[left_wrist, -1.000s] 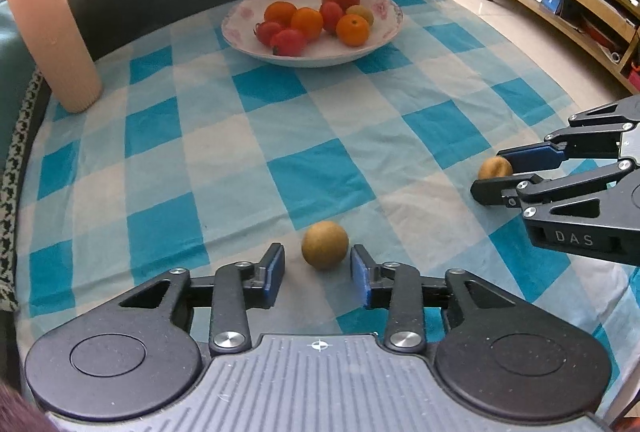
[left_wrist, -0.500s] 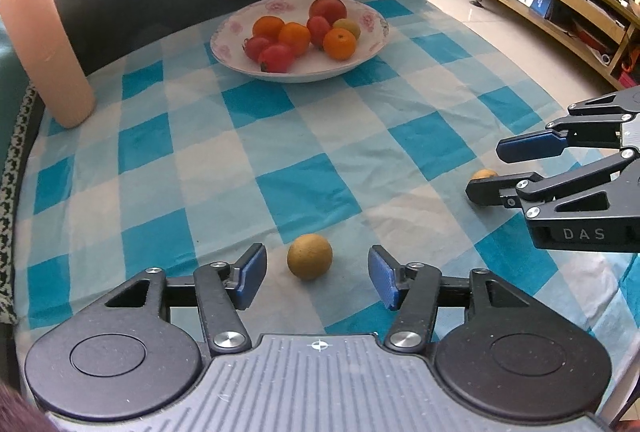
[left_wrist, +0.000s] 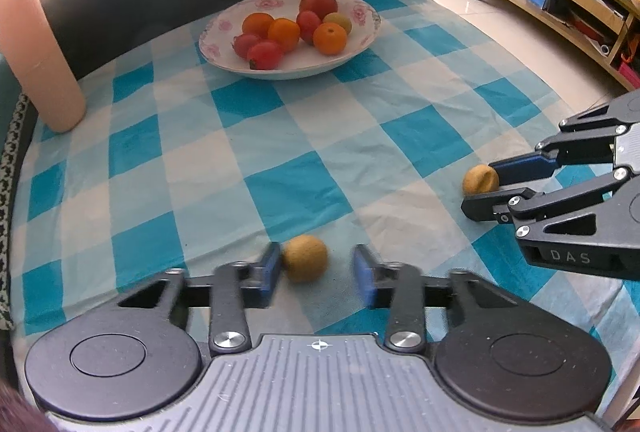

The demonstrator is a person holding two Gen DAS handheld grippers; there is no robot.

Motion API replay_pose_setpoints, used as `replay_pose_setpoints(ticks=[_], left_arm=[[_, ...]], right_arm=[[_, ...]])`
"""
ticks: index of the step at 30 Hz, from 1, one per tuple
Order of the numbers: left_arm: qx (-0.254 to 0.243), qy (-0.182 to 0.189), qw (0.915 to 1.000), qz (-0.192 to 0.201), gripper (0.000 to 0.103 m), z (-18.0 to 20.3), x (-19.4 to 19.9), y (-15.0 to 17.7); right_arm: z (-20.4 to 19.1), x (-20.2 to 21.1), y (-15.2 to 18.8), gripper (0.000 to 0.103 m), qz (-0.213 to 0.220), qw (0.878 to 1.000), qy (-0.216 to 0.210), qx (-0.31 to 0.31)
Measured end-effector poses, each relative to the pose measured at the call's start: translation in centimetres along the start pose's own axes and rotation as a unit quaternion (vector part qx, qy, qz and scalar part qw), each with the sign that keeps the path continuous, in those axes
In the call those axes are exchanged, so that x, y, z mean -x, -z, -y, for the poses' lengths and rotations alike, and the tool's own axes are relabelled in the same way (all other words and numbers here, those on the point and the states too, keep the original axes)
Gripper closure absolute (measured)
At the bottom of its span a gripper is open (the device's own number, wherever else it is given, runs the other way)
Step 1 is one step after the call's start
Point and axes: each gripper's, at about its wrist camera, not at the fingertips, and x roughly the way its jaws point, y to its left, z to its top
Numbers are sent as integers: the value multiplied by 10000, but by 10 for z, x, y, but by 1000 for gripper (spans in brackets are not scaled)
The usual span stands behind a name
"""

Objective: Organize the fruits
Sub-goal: 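Carry both held brown fruits over the white plate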

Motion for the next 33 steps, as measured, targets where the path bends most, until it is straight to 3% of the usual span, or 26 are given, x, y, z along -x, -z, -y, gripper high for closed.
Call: replay_pose_setpoints(ticks=[8, 33], left_arm=[[10, -60, 10000, -19, 71, 0, 1, 2], [222, -2, 9982, 561, 70, 7, 28, -34]], right_arm=[[0, 3, -1, 60, -15, 10000, -61, -40], [-4, 32, -31, 60, 691, 9970, -96, -326]])
